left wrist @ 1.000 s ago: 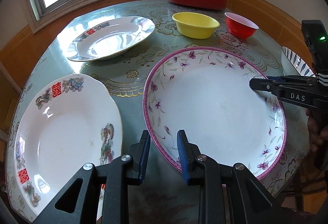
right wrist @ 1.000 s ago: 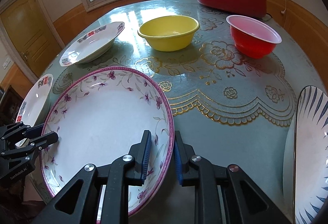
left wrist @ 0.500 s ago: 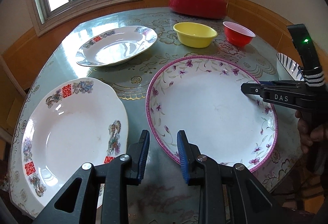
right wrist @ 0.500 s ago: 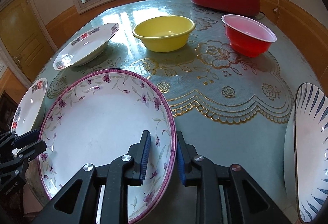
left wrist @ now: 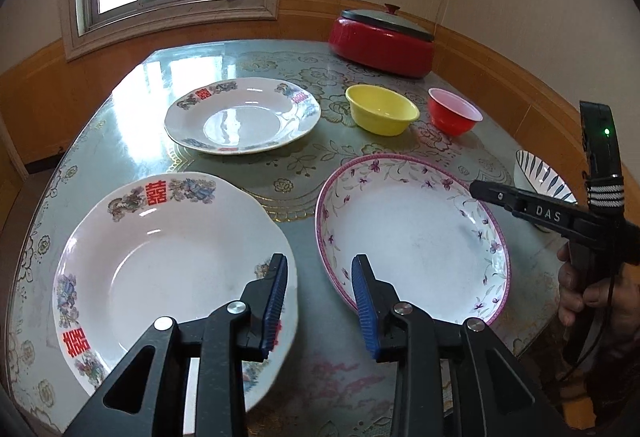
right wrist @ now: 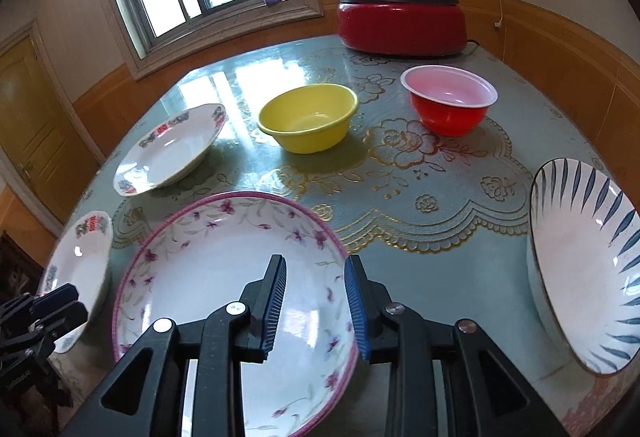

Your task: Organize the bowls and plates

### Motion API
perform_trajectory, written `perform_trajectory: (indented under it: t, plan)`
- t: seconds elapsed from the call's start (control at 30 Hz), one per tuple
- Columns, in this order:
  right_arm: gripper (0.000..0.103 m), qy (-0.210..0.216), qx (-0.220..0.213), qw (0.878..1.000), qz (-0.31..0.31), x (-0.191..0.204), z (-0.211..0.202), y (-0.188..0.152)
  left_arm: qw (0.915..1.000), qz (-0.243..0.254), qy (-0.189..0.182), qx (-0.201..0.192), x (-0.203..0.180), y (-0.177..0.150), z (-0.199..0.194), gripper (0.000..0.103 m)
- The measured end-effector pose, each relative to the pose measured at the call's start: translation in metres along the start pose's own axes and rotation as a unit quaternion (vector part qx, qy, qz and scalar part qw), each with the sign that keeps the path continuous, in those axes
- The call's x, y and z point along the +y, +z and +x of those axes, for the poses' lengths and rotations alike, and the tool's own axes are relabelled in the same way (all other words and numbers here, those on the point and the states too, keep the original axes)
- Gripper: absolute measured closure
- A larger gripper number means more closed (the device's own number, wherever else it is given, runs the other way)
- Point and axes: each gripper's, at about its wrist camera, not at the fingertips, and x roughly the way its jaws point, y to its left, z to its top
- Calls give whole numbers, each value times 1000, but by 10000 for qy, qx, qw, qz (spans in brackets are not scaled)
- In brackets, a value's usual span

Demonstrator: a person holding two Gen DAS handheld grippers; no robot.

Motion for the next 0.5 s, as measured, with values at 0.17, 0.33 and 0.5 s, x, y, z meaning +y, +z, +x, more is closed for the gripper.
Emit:
perform_trajectory:
  t: [0.17,0.33,0.5]
  plan:
    - [73,1161,296,9927,134,39,3,-14,9997,27,-17,-239,34,16,-13,60]
    - [73,2167,720,9735,142,92,15,-32,9996,115,67,-259,76,22,-17,58]
    - [73,2531,1044,9616,178,134,29,-47,9994,85,132,-309,121,30,-20,58]
